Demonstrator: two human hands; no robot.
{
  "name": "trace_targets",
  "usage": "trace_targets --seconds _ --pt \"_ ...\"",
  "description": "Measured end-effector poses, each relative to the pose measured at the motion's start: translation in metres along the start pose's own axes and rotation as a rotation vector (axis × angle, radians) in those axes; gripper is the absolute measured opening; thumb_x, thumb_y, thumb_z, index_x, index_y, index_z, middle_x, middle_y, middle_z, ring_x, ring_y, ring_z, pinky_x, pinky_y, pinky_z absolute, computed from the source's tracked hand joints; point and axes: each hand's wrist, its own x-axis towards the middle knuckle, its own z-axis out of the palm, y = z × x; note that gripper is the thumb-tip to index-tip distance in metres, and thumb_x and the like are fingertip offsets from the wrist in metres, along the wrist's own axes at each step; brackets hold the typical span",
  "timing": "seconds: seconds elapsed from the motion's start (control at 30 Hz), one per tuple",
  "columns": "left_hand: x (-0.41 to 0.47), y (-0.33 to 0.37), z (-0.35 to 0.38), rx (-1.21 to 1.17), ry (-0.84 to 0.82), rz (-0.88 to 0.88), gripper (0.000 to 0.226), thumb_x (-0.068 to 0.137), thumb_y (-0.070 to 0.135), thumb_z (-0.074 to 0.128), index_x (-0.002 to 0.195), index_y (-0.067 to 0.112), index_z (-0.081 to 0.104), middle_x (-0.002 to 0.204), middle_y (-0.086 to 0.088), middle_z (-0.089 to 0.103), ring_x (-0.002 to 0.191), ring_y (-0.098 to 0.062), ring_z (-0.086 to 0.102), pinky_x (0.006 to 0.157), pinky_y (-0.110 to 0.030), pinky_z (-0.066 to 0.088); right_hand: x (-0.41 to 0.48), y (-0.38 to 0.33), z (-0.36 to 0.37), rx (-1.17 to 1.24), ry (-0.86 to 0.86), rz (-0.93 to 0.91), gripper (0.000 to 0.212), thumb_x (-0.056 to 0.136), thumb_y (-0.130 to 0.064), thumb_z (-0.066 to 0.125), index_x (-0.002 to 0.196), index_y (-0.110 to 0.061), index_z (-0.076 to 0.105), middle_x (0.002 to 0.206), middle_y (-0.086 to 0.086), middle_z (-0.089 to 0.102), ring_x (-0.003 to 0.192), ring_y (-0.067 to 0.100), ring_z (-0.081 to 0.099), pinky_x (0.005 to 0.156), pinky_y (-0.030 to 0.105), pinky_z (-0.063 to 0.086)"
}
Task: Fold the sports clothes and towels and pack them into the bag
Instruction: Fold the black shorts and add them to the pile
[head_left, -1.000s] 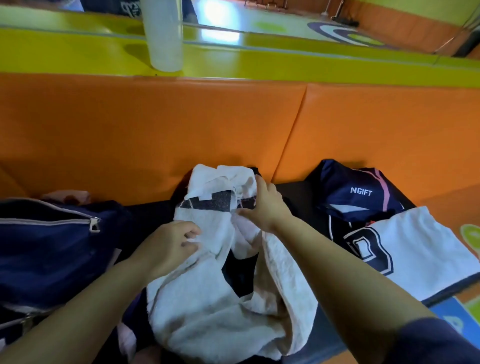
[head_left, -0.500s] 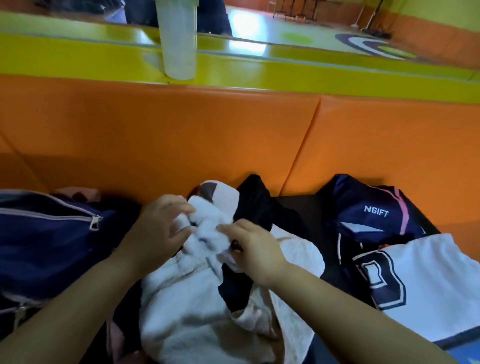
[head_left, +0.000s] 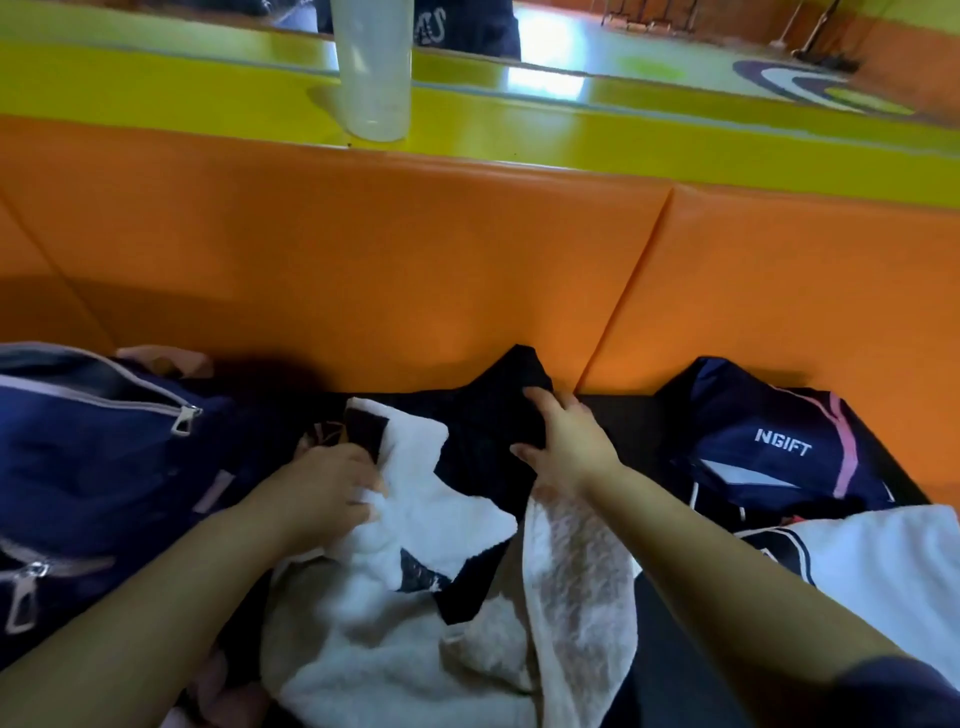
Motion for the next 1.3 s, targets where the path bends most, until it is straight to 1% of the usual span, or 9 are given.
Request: trace_targets --seconds 0.1,0.2,0.3,0.57,0.77,1.0,1.1,1.2,1.3 --pt "0.004 -0.002 0.003 0.084 -0.023 -0.012 0.038 0.074 0.044 0.043 0.102 0.033 0.065 0.112 0.012 0.054 0.108 -0.015 0.051 0.103 -0.038 0.029 0.019 0.002 0.009 0.021 -0.164 0.125 0.096 0.081 -0.044 0.071 0.150 -0.041 0.003 0.159 0.006 0.005 0.136 0.037 0.029 0.096 0.044 0.045" --pt "0.007 0.001 0.007 0.117 0.046 -0.031 0.044 0.069 0.045 0.037 0.102 0.036 0.066 0.111 0.011 0.054 0.107 -0.017 0.050 0.107 -0.041 0.022 0.024 0.002 0.027 -0.006 -0.215 0.135 0.087 0.081 -0.039 0.068 0.147 -0.043 0.012 0.146 0.010 0.033 0.120 0.034 0.047 0.088 0.042 0.052" --pt "0.005 0.002 0.009 0.123 0.082 -0.018 0.046 0.070 0.045 0.036 0.105 0.038 0.064 0.114 0.011 0.055 0.109 -0.018 0.049 0.110 -0.043 0.016 0.022 0.000 0.027 0.028 -0.102 0.125 0.057 0.081 -0.030 0.060 0.133 -0.034 0.037 0.112 0.005 0.054 0.096 0.029 0.057 0.077 0.043 0.053" --pt "-0.001 0.008 -0.011 0.058 0.027 0.029 0.033 0.088 0.044 0.058 0.120 0.036 0.059 0.131 0.014 0.050 0.125 -0.016 0.039 0.109 -0.041 0.025 0.014 -0.024 -0.075 0.497 0.347 0.123 0.034 0.077 -0.017 0.074 0.105 -0.022 0.055 0.096 -0.002 0.062 0.086 0.017 0.060 0.066 0.023 0.048" --pt "-0.002 0.024 -0.066 -0.036 -0.072 0.108 0.041 0.077 0.055 0.065 0.113 0.037 0.059 0.117 0.012 0.055 0.104 -0.007 0.052 0.091 -0.031 0.048 -0.006 -0.059 -0.159 0.395 0.526 -0.064 0.042 0.073 -0.010 0.075 0.106 -0.025 0.054 0.096 -0.007 0.059 0.094 0.017 0.059 0.087 0.037 0.050" --pt "-0.012 0.123 -0.139 -0.441 0.281 0.363 0.056 0.072 0.052 0.073 0.120 0.044 0.044 0.110 0.020 0.054 0.097 -0.001 0.055 0.078 -0.017 0.045 -0.041 -0.098 -0.230 0.289 0.575 -0.163 0.055 0.074 -0.025 0.078 0.121 -0.022 0.051 0.103 -0.004 0.056 0.092 0.016 0.054 0.075 0.026 0.040" --pt "-0.010 0.158 -0.147 -0.540 0.306 0.446 0.067 0.069 0.052 0.075 0.125 0.042 0.038 0.110 0.027 0.051 0.103 0.002 0.053 0.088 -0.021 0.044 -0.053 -0.109 -0.248 0.388 0.545 -0.178 0.059 0.070 -0.030 0.080 0.120 -0.024 0.049 0.102 -0.001 0.059 0.087 0.017 0.057 0.077 0.034 0.049" --pt "-0.003 0.174 -0.149 -0.604 0.297 0.444 0.056 0.076 0.040 0.074 0.122 0.040 0.042 0.108 0.025 0.055 0.101 0.001 0.055 0.086 -0.022 0.046 -0.065 -0.107 -0.264 0.458 0.525 -0.149 0.064 0.063 -0.035 0.077 0.119 -0.025 0.047 0.101 0.003 0.063 0.086 0.022 0.063 0.076 0.043 0.053" --pt "0.006 0.179 -0.159 -0.586 0.380 0.403 0.024 0.083 0.012 0.061 0.093 0.033 0.054 0.091 0.010 0.063 0.087 -0.014 0.062 0.074 -0.031 0.049 -0.076 -0.094 -0.279 0.461 0.465 -0.114 0.058 0.074 -0.017 0.072 0.123 -0.021 0.043 0.100 0.013 0.065 0.078 0.025 0.063 0.071 0.049 0.053"
